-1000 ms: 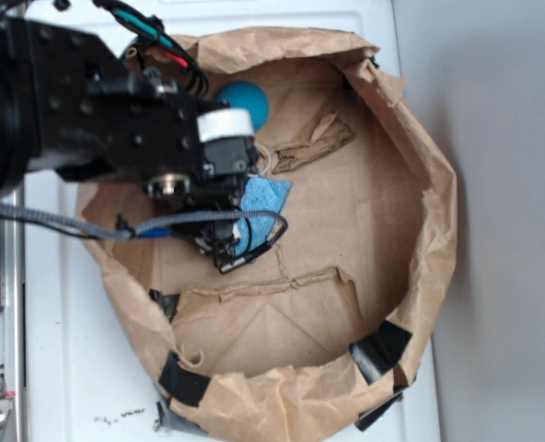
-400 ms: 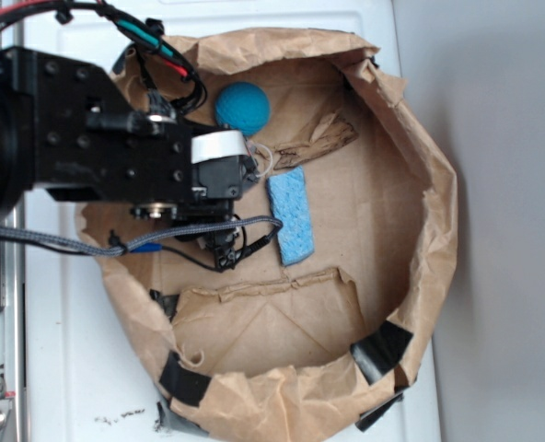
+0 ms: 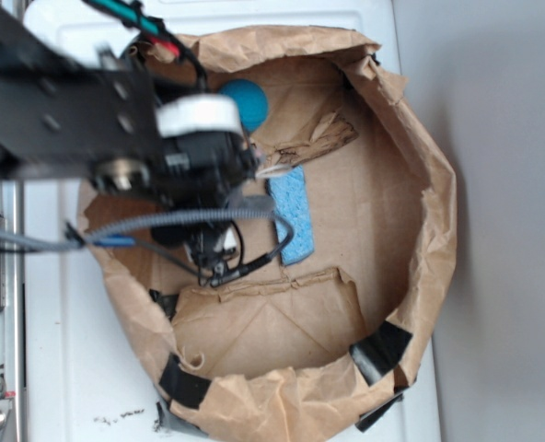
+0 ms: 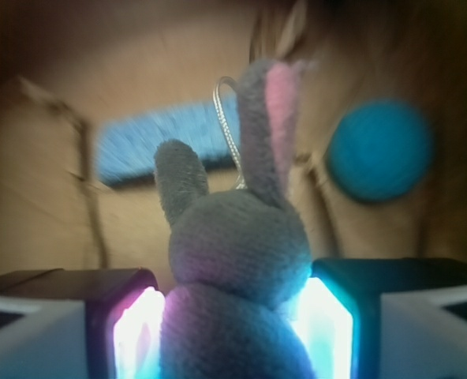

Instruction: Grab the gray animal.

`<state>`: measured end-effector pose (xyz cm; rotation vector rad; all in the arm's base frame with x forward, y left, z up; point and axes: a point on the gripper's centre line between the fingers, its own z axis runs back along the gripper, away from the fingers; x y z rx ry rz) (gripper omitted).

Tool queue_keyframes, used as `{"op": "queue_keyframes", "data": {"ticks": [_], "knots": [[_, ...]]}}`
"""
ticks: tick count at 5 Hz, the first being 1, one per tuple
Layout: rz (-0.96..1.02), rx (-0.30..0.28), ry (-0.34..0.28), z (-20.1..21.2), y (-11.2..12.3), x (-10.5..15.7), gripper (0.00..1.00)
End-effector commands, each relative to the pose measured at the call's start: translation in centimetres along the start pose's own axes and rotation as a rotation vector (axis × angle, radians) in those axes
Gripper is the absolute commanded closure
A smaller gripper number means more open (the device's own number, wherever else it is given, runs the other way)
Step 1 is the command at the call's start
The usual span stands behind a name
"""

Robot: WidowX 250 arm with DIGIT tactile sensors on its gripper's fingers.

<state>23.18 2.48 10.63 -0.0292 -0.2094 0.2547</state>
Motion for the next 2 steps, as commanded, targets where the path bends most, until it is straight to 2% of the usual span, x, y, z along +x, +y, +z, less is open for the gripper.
{"op": "queue_keyframes", "data": {"ticks": [1, 2], "knots": [[-0.028, -0.017, -0.029, 4.47, 0.47, 1.43, 1.0], [-0.062, -0.014, -0.055, 4.77, 0.26, 0.99, 1.0]]}}
